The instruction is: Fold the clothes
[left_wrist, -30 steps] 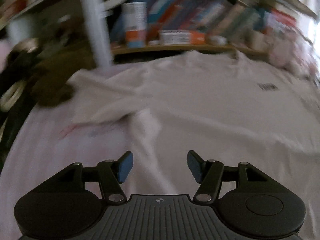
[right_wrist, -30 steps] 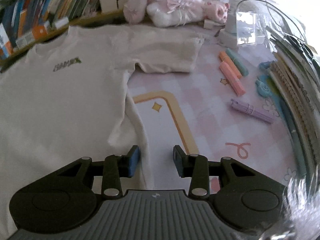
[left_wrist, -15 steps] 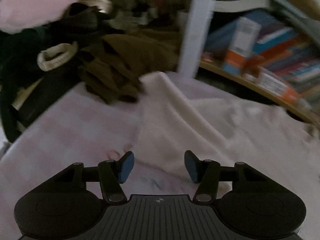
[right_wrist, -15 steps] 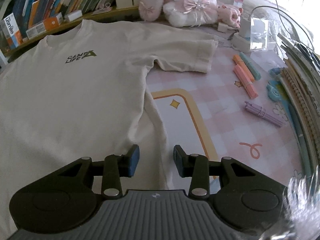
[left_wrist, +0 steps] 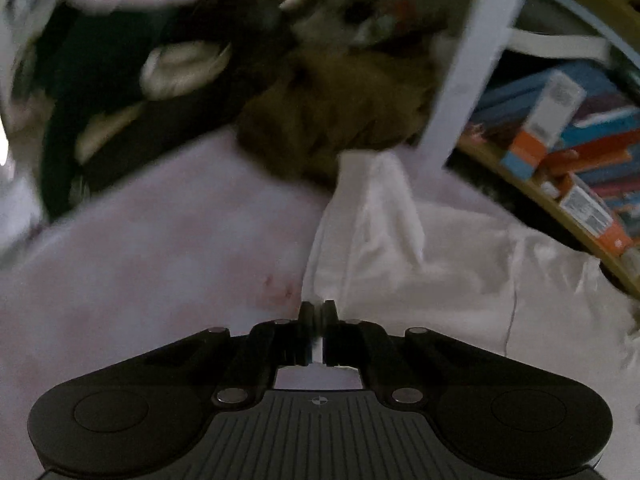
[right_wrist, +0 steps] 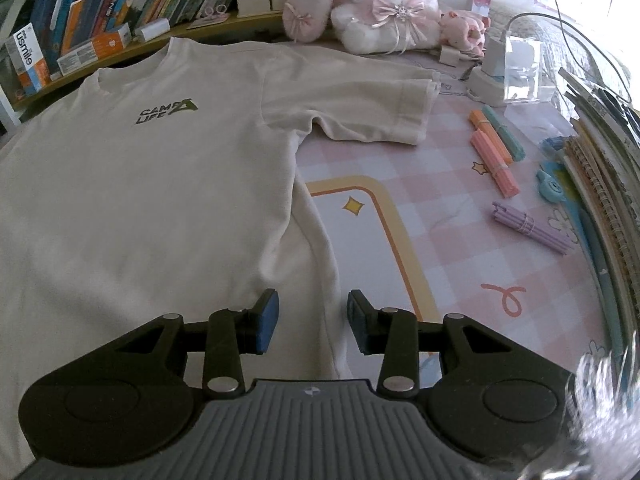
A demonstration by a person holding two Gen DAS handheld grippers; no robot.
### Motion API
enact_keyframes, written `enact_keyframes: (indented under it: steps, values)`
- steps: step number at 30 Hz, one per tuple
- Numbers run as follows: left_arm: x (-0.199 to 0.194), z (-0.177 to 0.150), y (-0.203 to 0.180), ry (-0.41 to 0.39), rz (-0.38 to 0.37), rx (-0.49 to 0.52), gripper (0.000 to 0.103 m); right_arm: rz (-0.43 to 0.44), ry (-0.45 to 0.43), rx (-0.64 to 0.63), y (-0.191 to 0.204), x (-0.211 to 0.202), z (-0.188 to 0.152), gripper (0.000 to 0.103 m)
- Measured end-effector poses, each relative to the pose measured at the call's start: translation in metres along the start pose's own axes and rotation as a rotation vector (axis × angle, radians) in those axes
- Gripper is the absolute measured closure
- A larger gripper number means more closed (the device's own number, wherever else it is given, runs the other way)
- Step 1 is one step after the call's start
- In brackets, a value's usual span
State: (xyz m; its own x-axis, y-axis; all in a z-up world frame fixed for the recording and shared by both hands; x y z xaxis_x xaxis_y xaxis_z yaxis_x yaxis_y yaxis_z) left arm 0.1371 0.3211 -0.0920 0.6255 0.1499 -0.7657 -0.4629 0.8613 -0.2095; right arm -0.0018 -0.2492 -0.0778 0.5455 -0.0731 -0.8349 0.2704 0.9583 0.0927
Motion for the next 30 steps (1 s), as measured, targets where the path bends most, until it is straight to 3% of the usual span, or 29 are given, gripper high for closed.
enact_keyframes:
  steps: [2,7,10,12,14,20,26,30]
  values:
    - [0.0,-0.003,0.0,0.006,-0.007,-0.01,0.097,0.002,0.002,-0.003,0.0,0.0,0.0,0.066]
    - [-0.004,-0.004,-0.006,0.003,-0.02,0.105,0.091,0.008,0.005,-0.009,0.001,0.0,0.0,0.066]
    - [-0.014,-0.012,-0.012,0.01,-0.046,0.186,0.068,0.01,0.003,-0.01,0.001,-0.001,-0.001,0.066]
    - [-0.024,-0.02,-0.018,0.001,-0.081,0.258,0.046,0.011,0.002,-0.01,0.001,-0.001,-0.001,0.066]
    - [-0.039,-0.033,-0.024,-0.022,-0.113,0.338,0.04,0.01,0.003,-0.009,0.001,-0.001,-0.001,0.066]
    - [-0.074,-0.073,-0.041,-0.049,-0.193,0.481,0.032,-0.014,-0.005,0.028,0.002,-0.01,-0.002,0.066]
    - [-0.09,-0.104,-0.064,-0.066,-0.258,0.596,0.026,-0.01,-0.036,-0.023,0.016,-0.034,-0.011,0.058]
    - [-0.089,-0.116,-0.075,-0.05,-0.278,0.62,0.025,-0.008,-0.043,-0.041,0.024,-0.048,-0.022,0.057]
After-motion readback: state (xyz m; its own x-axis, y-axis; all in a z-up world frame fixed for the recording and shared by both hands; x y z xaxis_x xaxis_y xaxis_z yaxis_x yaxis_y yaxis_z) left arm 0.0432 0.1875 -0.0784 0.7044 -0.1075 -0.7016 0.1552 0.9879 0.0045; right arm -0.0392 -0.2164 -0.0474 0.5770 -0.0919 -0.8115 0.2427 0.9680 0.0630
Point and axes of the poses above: each gripper's, at about its wrist camera, not at the fingertips, and x roughly the way its jaws point, y to its left, z to its top, the point moved 9 cm from there along x, roughly the way its jaws point, and after that the axes turned 5 degrees about x, right-handed, at the moved point
